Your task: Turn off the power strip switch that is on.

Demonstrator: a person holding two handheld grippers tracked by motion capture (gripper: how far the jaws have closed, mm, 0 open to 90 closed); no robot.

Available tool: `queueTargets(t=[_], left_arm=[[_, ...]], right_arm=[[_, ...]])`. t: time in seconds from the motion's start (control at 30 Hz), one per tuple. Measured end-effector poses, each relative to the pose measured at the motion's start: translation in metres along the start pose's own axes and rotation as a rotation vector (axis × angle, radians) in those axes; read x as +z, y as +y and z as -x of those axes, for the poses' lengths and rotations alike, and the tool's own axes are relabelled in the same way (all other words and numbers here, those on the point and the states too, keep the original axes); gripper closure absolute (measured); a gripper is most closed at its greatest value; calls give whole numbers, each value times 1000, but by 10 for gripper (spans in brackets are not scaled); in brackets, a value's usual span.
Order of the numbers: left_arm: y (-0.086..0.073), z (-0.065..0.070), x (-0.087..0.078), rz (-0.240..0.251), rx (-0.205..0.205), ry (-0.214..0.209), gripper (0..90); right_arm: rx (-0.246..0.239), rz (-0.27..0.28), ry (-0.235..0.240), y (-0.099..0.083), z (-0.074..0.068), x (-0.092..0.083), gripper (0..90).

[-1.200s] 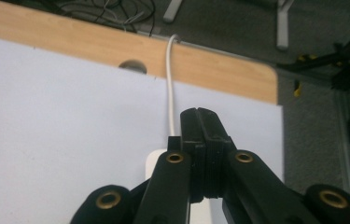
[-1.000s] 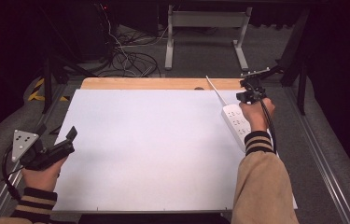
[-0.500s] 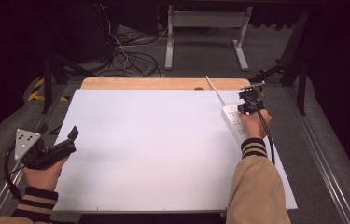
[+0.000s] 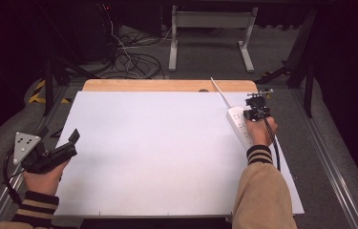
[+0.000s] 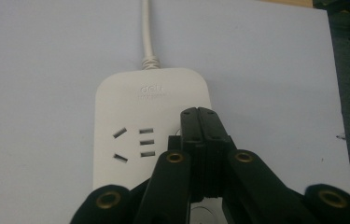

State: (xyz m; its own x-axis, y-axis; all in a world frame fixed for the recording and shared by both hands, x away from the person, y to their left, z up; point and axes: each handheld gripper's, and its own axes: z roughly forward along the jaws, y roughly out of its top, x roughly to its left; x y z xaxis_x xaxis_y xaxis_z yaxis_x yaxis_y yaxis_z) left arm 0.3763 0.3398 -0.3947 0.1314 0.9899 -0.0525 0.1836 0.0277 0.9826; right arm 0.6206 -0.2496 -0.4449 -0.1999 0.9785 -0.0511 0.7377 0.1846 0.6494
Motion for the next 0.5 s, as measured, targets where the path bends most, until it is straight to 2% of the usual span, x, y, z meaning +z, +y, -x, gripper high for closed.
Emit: queueTargets(t=[0.17,0.23,0.37,0.5], left_arm=[[0,1,1,-5,8,-8,39],[0,1,1,-5,9,-9,39],[0,0,2,-6,1,-11,39],[1,0,2,-4,0,-13,39]], right_arm=[[12,21,0,-2,1,1,900],[-13,27,-20,-2,-2,2,900],[-9,31,-14,-2,0,2,900],[-24,32,-24,-2,-2,2,900]])
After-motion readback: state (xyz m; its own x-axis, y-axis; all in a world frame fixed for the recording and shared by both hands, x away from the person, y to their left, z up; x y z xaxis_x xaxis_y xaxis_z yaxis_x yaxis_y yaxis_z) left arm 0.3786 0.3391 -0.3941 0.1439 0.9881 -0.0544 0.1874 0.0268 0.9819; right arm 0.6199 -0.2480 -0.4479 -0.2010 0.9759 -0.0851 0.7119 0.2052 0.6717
